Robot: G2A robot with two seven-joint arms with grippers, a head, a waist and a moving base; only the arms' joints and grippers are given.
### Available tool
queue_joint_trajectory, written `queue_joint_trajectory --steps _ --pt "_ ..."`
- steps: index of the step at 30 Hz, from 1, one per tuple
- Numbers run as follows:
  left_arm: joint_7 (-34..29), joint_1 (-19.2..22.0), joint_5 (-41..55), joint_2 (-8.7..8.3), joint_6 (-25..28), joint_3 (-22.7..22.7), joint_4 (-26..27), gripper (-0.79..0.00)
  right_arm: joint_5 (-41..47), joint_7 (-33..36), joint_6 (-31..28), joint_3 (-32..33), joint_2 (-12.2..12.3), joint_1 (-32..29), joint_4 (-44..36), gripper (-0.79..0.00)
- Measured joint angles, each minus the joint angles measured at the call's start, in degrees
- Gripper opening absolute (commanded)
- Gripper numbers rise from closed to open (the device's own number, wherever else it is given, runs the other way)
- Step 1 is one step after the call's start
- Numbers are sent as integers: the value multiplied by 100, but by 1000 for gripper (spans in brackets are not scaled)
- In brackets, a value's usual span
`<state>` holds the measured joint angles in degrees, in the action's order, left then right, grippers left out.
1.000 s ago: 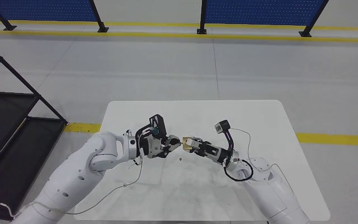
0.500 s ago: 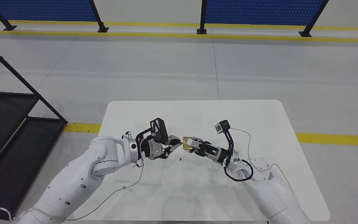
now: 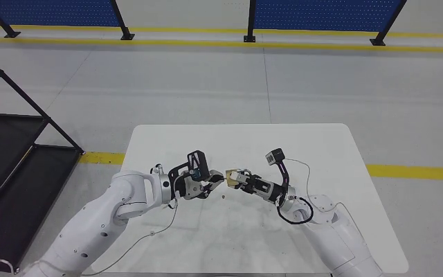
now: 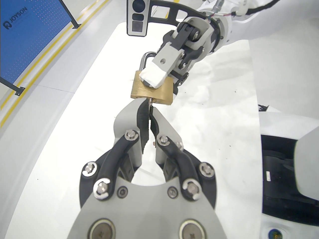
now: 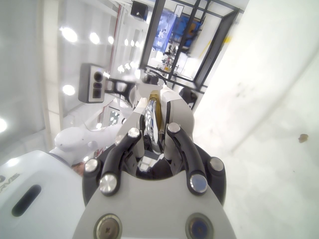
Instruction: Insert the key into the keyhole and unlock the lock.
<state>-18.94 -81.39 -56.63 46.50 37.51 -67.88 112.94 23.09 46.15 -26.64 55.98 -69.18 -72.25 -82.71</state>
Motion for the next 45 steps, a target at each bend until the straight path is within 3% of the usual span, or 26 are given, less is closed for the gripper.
queue_joint_trajectory --steps 6,7,9,15,20,27,34,36,40,45 --pt "24 -83 -71 12 -75 -48 63 -785 0 0 0 0 0 0 0 -785" --pt "27 -102 -71 14 -89 -64 73 -486 0 0 0 0 0 0 0 -785" --pt "32 -133 -64 15 -121 -99 84 0 0 0 0 0 0 0 0 -785" --pt "348 -397 283 -16 -272 -590 -49 0 0 0 0 0 0 0 0 -785" --pt "779 -820 1185 -87 249 -1311 -301 0 0 0 0 0 0 0 0 -785" --pt "1057 -1448 1793 -150 586 -2266 -471 0 0 0 0 0 0 0 0 -785" --pt "1051 -1494 1854 -153 617 -2327 -494 0 -43 -20 44 0 4 1 -1 -785" --pt "1051 -1494 1854 -153 617 -2327 -494 0 -309 -144 385 33 25 39 -48 -785" --pt "1051 -1495 1855 -153 617 -2327 -494 0 -1225 -580 2137 146 99 147 -430 -785" --pt "1051 -1495 1855 -153 617 -2327 -494 0 -2068 -633 3845 112 157 233 -917 -785"
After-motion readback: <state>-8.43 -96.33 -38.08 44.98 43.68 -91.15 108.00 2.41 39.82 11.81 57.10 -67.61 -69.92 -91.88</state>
